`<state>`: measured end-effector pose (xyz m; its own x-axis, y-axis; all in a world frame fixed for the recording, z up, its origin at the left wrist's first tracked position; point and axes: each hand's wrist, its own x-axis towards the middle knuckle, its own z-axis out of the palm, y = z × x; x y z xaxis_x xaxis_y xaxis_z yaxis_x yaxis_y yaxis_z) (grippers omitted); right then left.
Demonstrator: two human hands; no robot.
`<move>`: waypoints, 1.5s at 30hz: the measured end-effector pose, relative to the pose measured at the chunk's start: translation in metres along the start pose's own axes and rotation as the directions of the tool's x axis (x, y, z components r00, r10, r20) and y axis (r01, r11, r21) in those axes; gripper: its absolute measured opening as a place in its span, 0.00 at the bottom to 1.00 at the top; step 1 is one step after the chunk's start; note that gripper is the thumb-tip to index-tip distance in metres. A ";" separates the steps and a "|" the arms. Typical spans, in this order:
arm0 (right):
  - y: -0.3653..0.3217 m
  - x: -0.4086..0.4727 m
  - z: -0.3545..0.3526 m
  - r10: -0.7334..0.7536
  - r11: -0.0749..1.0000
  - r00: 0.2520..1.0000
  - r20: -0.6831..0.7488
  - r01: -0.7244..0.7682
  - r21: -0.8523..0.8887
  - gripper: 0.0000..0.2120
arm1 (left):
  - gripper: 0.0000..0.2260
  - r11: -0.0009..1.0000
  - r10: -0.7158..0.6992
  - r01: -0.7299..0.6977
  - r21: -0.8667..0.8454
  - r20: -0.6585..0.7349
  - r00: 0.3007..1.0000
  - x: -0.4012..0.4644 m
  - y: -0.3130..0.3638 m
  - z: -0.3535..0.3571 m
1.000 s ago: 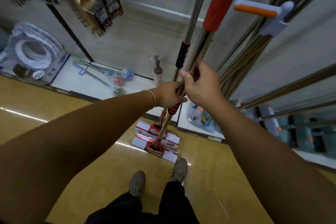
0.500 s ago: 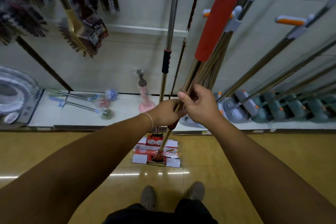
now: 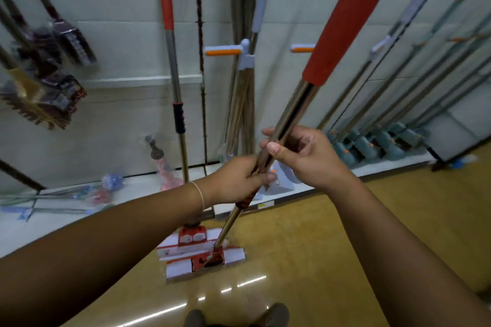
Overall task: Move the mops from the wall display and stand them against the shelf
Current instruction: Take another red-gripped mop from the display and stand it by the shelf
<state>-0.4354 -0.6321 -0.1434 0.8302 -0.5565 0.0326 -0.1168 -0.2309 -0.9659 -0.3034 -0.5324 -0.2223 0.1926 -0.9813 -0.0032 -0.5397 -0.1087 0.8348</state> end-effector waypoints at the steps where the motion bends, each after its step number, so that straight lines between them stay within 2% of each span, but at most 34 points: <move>1: -0.007 -0.004 -0.014 -0.011 1.000 0.999 -0.033 0.011 0.003 0.08 | 0.10 0.999 0.002 -0.001 -0.050 0.008 1.000 0.009 0.013 0.002; 5: -0.029 -0.018 -0.072 -0.054 0.998 0.987 -0.153 0.059 0.023 0.09 | 0.14 0.974 0.048 -0.039 -0.222 0.033 0.998 0.047 0.061 0.016; 8: -0.035 -0.031 -0.115 -0.077 0.996 0.974 -0.214 0.083 0.015 0.08 | 0.17 0.949 0.083 -0.048 -0.311 0.103 0.991 0.075 0.094 0.036; 15: -0.026 -0.065 -0.214 -0.077 0.994 0.928 -0.364 0.102 0.049 0.07 | 0.24 0.928 0.124 -0.040 -0.371 0.206 0.971 0.144 0.158 0.109; 19: -0.022 -0.085 -0.265 -0.097 0.994 0.904 -0.415 0.108 0.002 0.06 | 0.16 0.923 0.164 -0.073 -0.378 0.214 0.963 0.180 0.193 0.147; 23: -0.025 -0.103 -0.314 -0.129 0.992 0.869 -0.477 0.114 -0.061 0.05 | 0.14 0.889 0.247 -0.125 -0.440 0.231 0.941 0.215 0.233 0.181; 27: -0.033 -0.117 -0.363 -0.174 0.984 0.804 -0.569 0.128 -0.120 0.05 | 0.12 0.867 0.346 -0.212 -0.451 0.238 0.908 0.253 0.273 0.206; 33: -0.044 -0.121 -0.429 -0.226 0.971 0.701 -0.676 0.108 -0.213 0.05 | 0.09 0.836 0.432 -0.246 -0.490 0.311 0.847 0.322 0.318 0.241; 37: -0.041 -0.113 -0.471 -0.229 0.966 0.637 -0.736 0.056 -0.253 0.06 | 0.20 0.819 0.511 -0.292 -0.493 0.397 0.762 0.372 0.338 0.269; 40: -0.036 -0.105 -0.502 -0.238 0.961 0.558 -0.795 0.013 -0.278 0.06 | 0.26 0.793 0.551 -0.277 -0.542 0.445 0.706 0.407 0.351 0.291; 45: -0.033 -0.098 -0.554 -0.200 0.958 0.437 -0.877 -0.103 -0.269 0.06 | 0.19 0.780 0.585 -0.288 -0.556 0.484 0.650 0.461 0.383 0.323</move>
<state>-0.8153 -1.0118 0.0278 -0.0923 -0.8970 0.4322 -0.3443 -0.3785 -0.8592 -0.6861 -1.0780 -0.0821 -0.5877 -0.7786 0.2199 -0.0206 0.2861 0.9580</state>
